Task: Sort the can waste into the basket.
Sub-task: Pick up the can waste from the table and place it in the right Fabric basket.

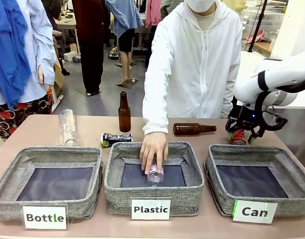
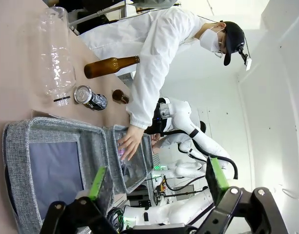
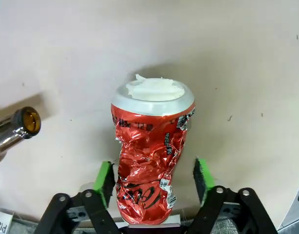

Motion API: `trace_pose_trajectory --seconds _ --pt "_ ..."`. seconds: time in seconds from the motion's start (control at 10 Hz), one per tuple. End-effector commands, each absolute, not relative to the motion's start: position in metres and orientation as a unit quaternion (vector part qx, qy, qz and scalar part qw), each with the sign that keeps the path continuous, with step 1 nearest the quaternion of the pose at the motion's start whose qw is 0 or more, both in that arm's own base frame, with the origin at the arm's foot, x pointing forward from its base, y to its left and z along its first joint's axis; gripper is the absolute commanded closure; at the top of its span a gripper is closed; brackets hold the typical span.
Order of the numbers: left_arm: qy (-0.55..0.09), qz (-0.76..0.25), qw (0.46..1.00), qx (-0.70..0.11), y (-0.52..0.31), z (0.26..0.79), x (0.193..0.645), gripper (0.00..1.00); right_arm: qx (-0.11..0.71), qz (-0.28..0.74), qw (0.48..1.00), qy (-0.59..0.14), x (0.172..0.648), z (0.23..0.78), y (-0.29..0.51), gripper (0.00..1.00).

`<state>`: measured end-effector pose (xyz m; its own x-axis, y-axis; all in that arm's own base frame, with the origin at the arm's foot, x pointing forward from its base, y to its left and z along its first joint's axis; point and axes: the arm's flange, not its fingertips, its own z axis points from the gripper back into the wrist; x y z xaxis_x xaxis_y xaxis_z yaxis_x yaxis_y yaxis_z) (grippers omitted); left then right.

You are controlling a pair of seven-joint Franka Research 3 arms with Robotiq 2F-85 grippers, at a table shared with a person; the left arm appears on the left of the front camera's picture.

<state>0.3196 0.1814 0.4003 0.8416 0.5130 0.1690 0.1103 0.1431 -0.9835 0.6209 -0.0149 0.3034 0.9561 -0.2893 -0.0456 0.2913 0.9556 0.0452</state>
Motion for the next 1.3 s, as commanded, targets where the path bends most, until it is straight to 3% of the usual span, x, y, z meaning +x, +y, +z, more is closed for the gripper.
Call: trace_pose_trajectory --seconds 0.0,0.2,0.3,0.5,0.8,1.2 --pt "-0.254 0.131 0.712 -0.642 0.181 0.401 0.319 0.00 0.003 -0.159 0.987 0.026 0.627 0.305 -0.010 1.00" --pt "-0.254 0.131 0.712 -0.642 0.181 0.401 0.319 0.00 0.002 -0.164 0.986 0.025 0.627 0.309 -0.010 1.00" --pt "-0.254 0.131 0.712 -0.642 0.181 0.401 0.319 0.00 0.002 -0.163 0.986 0.026 0.626 0.309 -0.010 0.83" --pt "-0.254 0.131 0.712 -0.642 0.181 0.401 0.319 0.00 0.004 -0.164 0.986 0.030 0.625 0.306 -0.010 1.00" --pt "-0.254 0.131 0.712 -0.642 0.181 0.401 0.319 0.00 0.004 -0.156 0.987 0.020 0.618 0.314 -0.011 1.00" --pt "-0.254 0.131 0.712 -0.642 0.181 0.401 0.319 0.00 0.029 -0.036 0.997 -0.068 0.527 0.434 -0.024 1.00"
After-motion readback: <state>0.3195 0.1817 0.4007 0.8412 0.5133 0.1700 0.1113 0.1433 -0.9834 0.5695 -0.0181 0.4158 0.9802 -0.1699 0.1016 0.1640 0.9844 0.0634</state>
